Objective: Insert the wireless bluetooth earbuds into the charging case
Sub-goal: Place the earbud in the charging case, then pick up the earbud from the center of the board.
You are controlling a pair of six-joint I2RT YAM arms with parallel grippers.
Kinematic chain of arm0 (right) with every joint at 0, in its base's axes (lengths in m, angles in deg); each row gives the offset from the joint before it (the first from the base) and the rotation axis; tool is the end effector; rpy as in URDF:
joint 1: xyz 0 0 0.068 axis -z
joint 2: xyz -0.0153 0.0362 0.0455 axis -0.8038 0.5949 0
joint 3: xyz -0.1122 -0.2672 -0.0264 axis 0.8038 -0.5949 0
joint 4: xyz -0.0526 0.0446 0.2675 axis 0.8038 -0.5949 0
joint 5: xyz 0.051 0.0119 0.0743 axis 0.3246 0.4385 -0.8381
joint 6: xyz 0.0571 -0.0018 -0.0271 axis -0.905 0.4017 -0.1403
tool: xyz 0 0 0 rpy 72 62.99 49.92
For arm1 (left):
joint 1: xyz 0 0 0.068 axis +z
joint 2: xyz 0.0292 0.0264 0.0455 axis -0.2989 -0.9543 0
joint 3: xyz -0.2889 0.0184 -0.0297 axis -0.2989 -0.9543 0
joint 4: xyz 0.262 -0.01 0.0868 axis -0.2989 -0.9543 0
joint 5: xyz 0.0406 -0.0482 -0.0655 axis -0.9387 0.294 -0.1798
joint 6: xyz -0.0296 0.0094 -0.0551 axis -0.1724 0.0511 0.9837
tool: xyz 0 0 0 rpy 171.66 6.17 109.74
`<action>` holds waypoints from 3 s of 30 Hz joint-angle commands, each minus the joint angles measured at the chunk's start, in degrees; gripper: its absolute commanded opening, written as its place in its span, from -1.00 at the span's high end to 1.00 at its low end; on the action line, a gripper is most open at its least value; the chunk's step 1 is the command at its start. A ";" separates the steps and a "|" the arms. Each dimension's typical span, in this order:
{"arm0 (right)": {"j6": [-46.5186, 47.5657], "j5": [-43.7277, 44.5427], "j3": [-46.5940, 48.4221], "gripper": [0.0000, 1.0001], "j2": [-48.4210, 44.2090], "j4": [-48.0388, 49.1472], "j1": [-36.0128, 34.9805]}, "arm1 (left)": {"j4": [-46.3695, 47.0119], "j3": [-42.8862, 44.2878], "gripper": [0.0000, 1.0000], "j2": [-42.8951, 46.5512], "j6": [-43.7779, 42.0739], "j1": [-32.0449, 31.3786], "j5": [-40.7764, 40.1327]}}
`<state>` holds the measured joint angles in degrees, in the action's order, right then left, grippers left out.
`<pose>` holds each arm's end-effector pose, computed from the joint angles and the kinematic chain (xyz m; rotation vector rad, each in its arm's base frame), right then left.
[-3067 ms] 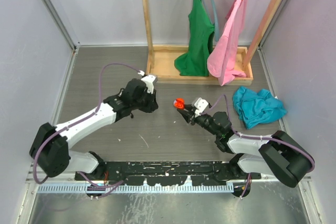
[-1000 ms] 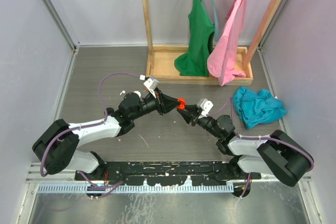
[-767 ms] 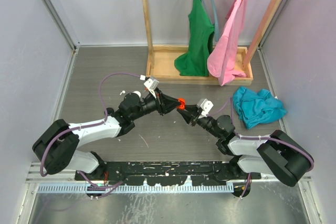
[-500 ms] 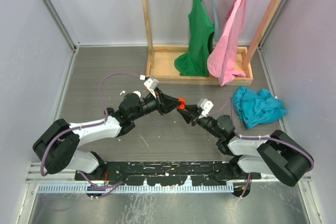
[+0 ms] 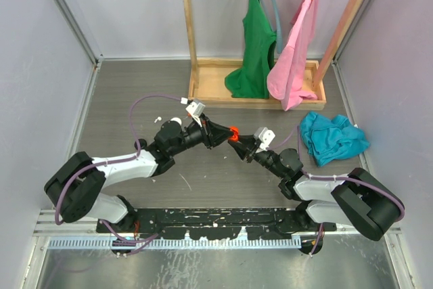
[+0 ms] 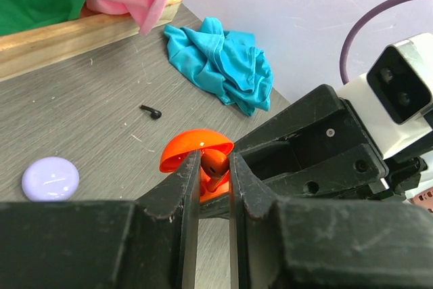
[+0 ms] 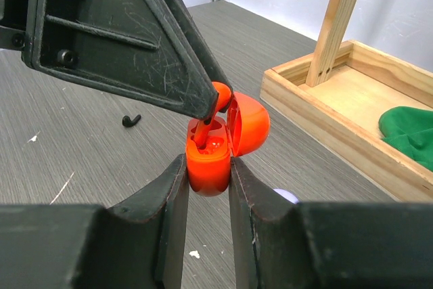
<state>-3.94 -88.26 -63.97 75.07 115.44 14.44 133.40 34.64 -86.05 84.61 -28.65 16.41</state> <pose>0.1589 0.1431 0.1937 -0.6891 1.2709 0.6890 0.2104 -0.2378 0.2534 0.4463 1.6213 -1.2774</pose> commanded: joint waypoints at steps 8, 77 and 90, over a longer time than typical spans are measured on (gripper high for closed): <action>-0.44 0.15 -0.17 0.98 -1.74 5.08 -0.27 | 0.91 -0.79 0.55 1.67 -1.53 -0.22 -2.25; 2.21 2.43 0.90 0.97 0.07 1.43 -0.28 | -54.41 24.94 0.07 -4.28 -14.67 12.11 -20.93; 2.81 2.51 1.20 0.98 1.12 1.08 -0.32 | -59.51 36.44 0.07 -22.77 -18.36 16.64 -27.42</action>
<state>-2.04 -86.60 -64.28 75.90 113.64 14.25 74.69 66.86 -106.57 68.13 -12.85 -8.11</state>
